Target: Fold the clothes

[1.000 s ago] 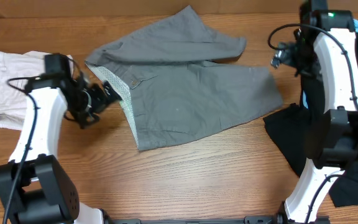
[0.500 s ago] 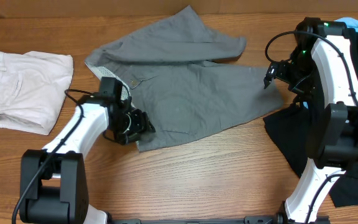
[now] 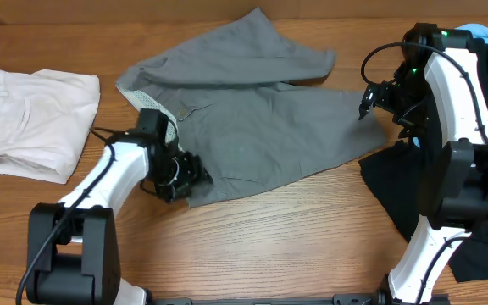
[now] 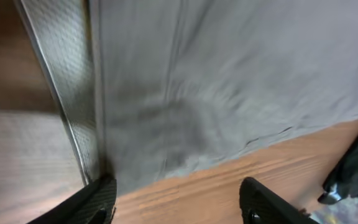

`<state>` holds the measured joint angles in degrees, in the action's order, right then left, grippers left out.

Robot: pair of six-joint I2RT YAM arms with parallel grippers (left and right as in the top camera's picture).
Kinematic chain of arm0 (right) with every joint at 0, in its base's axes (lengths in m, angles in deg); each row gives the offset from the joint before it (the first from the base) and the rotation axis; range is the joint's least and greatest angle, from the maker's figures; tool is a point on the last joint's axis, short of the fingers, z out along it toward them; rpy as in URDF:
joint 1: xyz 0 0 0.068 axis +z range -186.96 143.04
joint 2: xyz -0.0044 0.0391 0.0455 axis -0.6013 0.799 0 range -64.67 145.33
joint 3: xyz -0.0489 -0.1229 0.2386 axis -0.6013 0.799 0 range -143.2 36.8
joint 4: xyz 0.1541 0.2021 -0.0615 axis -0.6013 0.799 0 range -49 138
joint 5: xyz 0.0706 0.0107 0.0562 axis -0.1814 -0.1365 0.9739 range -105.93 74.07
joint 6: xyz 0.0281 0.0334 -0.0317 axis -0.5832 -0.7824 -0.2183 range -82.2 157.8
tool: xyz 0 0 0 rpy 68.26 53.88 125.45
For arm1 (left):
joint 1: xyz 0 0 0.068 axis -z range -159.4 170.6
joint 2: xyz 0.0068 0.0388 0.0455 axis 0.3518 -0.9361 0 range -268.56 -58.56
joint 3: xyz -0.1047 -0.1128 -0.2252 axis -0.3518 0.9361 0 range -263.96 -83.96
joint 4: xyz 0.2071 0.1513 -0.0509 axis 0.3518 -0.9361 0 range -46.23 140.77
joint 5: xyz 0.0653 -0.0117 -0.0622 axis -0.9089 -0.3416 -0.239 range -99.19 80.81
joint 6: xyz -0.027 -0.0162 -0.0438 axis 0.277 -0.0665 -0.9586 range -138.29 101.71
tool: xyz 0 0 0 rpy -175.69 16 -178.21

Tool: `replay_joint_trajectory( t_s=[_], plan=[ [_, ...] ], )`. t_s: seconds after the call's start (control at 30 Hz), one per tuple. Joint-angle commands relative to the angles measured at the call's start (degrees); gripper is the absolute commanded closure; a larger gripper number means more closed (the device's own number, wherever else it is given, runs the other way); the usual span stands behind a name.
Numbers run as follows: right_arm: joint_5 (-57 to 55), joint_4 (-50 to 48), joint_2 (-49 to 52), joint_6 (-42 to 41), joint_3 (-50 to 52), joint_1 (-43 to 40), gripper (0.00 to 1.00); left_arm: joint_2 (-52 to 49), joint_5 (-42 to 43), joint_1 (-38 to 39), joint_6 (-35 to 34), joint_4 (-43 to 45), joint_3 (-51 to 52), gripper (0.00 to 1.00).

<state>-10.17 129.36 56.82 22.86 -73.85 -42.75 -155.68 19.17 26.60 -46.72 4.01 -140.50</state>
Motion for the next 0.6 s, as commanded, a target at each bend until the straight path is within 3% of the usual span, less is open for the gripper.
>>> replay_joint_trajectory(
  t_s=[0.0, 0.03, 0.27, 0.57],
  plan=[
    [0.4, -0.2, 0.1, 0.4, 0.1, 0.1, 0.00, 1.3, -6.4, -2.5, 2.6, 0.5, -5.1, 0.33],
    [0.3, -0.2, 0.1, 0.4, 0.1, 0.1, 0.00, 1.1, -9.7, -2.6, 1.1, 0.5, -5.1, 0.33],
    [0.3, -0.1, 0.1, 0.4, 0.1, 0.1, 0.00, -1.2, -10.5, -2.5, -0.2, 1.2, -4.6, 0.37],
    [0.3, 0.2, 0.1, 0.4, 0.1, 0.1, 0.00, -7.6, -5.9, 0.7, -1.6, 5.8, -4.6, 0.44]
  ],
)
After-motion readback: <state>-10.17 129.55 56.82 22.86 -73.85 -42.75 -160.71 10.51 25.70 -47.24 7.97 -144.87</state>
